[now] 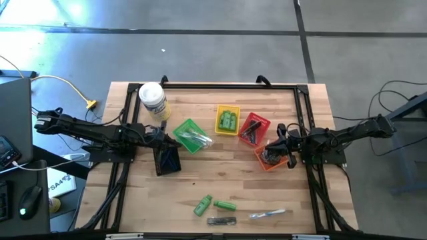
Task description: Pick & Place Travel size toiletries
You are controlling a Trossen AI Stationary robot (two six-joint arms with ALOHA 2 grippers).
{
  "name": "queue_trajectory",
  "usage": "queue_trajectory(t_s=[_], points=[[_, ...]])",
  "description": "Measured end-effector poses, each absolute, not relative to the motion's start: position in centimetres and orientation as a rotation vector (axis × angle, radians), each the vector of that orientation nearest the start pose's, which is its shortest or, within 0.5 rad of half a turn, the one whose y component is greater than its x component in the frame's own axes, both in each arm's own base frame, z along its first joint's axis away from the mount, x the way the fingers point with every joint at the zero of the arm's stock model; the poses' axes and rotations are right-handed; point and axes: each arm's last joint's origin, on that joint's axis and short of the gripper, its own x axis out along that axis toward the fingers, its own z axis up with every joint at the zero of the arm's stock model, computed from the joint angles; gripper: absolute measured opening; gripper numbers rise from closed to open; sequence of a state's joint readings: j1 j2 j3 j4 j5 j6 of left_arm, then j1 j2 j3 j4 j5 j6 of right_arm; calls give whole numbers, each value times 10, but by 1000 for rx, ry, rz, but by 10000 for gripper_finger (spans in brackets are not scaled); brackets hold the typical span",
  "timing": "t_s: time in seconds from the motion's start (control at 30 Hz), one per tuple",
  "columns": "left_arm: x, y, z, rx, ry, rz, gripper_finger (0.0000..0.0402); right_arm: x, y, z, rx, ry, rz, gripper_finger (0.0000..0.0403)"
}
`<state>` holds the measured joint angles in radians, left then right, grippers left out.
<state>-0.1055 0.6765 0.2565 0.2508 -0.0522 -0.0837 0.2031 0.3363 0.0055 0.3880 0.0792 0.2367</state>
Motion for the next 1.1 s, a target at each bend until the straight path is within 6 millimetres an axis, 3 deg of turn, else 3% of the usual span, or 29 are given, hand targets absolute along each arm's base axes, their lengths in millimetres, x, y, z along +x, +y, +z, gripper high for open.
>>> queue_trajectory(t_s=[0.37,0.63,1.1], points=[[205,-54,236,-4,216,-93,0,116,22,174,250,-43,130,2],[231,-63,259,41,186,-120,0,116,22,173,249,-39,132,2],[313,-94,236,83,408,-180,15,117,21,172,273,-33,103,2]])
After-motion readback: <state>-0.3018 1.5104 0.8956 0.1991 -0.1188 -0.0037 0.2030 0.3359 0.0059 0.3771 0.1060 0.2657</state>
